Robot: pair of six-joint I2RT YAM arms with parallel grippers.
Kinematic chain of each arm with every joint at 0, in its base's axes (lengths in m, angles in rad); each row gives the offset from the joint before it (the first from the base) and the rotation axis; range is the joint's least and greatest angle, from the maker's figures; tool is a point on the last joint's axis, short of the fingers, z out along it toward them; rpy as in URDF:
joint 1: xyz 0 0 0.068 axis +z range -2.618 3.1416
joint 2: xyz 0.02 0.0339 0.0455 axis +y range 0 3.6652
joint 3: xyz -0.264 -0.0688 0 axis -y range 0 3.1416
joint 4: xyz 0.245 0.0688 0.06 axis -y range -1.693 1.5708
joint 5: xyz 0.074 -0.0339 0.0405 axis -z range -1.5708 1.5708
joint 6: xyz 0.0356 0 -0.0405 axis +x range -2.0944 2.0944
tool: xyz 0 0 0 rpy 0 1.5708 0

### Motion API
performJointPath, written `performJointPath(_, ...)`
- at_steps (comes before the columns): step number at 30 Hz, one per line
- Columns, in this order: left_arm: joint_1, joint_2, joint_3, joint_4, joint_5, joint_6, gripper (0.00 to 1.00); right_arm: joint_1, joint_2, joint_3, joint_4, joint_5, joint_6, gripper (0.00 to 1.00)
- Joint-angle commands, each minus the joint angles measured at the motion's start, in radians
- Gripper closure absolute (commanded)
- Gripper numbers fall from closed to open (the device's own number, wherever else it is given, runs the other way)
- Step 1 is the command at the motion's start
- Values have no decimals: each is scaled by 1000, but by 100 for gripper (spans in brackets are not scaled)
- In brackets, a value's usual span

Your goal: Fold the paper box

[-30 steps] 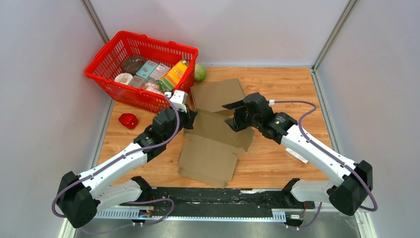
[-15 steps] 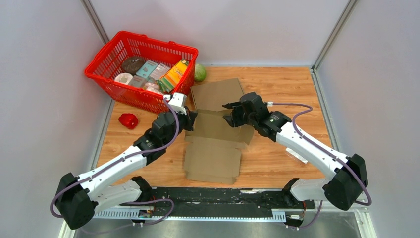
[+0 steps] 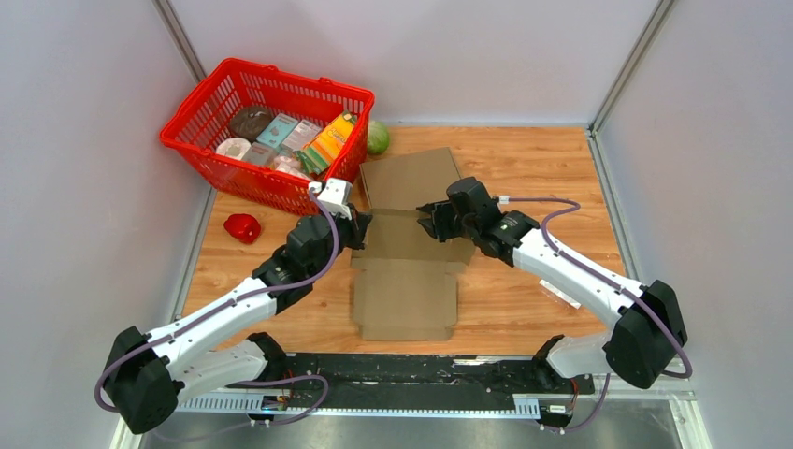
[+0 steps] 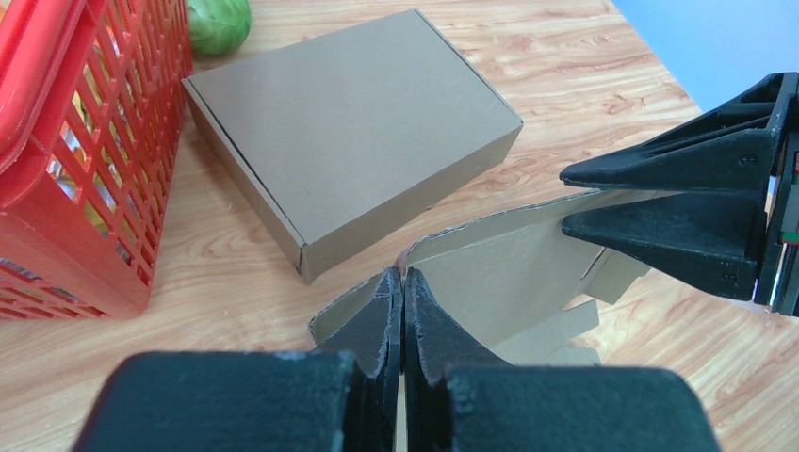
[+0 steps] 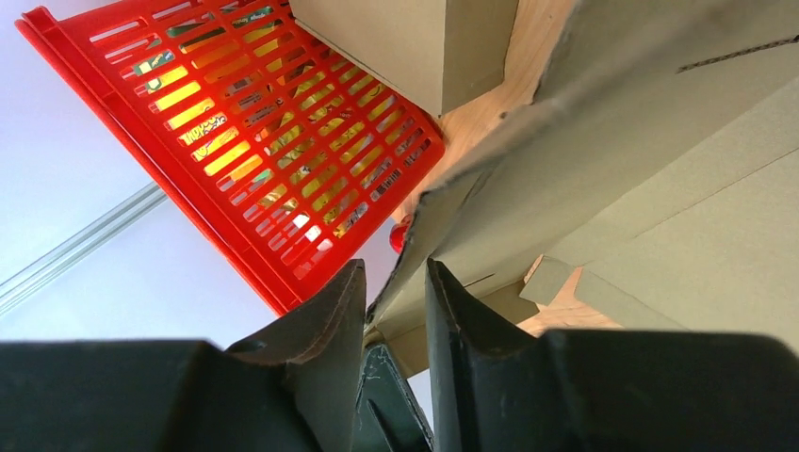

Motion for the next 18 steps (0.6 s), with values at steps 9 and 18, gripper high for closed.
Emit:
performJointPath(9,-8,-48,-1,-6,29,-39,88,-5,-3,-60,94,13,14,93)
performJointPath(18,-8,-347,-29,-355,24,-71,51,-13,-28,-147,247,51,-121,100)
